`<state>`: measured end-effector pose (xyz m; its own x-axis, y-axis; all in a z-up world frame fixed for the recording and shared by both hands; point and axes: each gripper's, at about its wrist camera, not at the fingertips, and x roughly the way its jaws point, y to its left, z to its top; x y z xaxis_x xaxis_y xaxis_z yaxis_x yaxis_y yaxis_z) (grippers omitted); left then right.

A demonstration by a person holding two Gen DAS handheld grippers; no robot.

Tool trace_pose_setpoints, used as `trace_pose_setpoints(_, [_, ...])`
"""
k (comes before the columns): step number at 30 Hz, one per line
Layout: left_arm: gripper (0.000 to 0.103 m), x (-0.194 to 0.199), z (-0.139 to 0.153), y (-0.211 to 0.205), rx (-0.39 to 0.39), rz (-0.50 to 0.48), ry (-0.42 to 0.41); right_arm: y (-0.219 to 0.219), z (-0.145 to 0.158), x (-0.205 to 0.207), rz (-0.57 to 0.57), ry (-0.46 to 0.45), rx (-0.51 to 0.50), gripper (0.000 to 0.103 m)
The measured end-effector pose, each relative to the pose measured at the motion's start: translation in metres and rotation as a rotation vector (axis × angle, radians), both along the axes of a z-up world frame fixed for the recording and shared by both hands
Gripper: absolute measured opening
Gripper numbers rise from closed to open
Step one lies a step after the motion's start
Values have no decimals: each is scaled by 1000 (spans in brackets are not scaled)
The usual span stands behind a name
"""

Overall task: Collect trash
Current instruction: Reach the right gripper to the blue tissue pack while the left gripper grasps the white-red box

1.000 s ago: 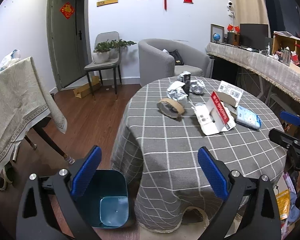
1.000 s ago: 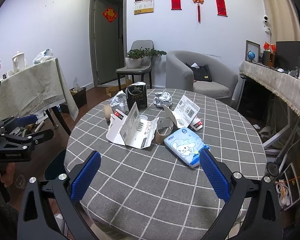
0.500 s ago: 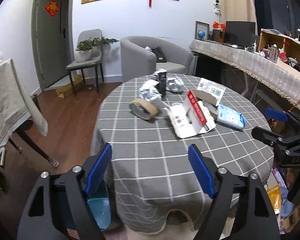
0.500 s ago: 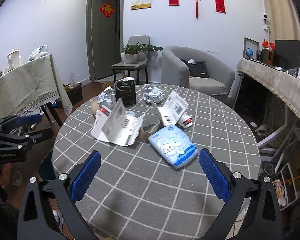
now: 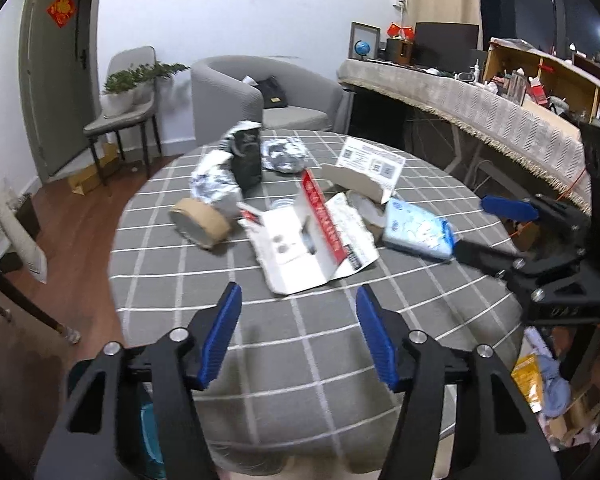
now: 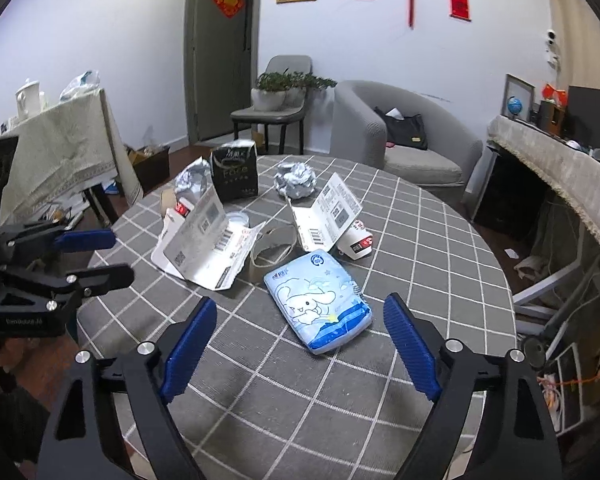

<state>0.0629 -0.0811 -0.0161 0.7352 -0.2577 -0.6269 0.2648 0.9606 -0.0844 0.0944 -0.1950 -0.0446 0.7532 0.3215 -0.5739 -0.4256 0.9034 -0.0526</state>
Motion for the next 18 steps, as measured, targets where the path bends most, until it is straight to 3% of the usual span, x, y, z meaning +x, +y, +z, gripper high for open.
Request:
trace_pose_setpoints(11, [45, 27, -5, -22, -10, -12, 39, -5, -14, 19, 70, 58, -55, 84])
trace_pose_setpoints(18, [44, 42, -7, -27, 1, 10, 61, -7, -15, 35, 88, 74, -75, 84])
